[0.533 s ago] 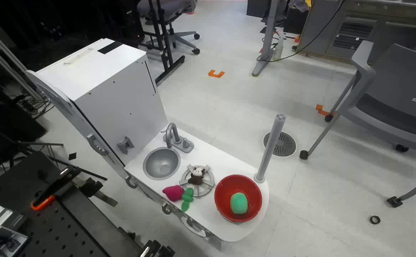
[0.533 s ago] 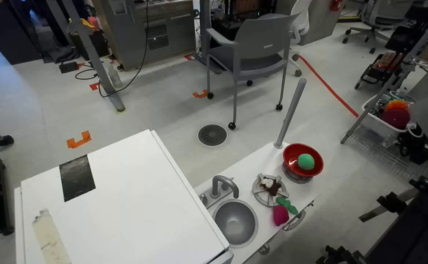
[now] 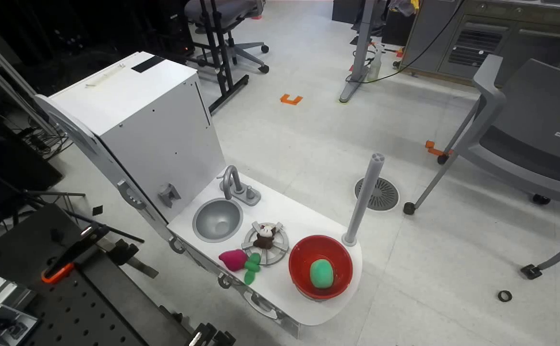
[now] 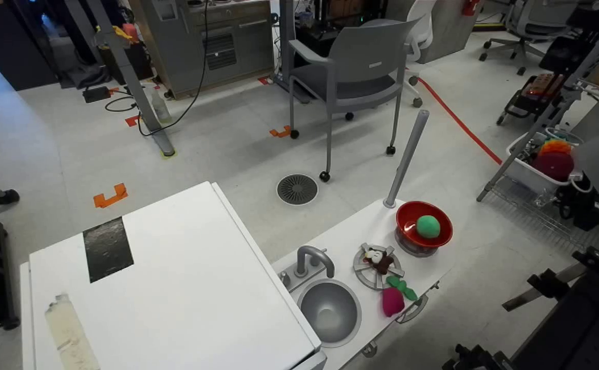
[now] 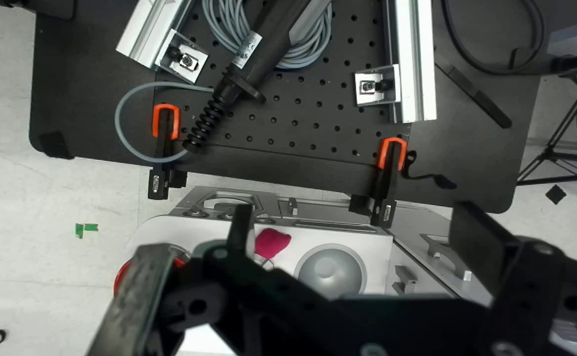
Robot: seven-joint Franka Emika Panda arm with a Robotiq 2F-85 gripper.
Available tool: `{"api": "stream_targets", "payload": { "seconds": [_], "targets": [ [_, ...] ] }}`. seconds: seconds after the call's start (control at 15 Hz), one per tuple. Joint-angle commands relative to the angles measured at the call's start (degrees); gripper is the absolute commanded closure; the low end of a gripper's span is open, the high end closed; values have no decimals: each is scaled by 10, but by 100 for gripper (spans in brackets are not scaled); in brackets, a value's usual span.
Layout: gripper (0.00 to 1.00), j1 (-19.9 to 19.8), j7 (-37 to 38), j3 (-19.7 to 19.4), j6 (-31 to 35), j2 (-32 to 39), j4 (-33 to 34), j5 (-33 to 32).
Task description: Remove the green object from the bowl
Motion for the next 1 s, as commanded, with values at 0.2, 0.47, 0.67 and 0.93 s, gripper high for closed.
{"api": "stream_targets", "payload": {
  "seconds": [0.2, 0.47, 0.67, 0.93],
  "targets": [
    [0, -6, 2, 1, 41, 26, -2, -16],
    [0, -34, 11, -7, 175, 100, -10, -61],
    [0, -62, 27, -15, 270, 188, 5, -89],
    [0, -99, 73, -27, 388, 320, 42, -140]
  ]
}}
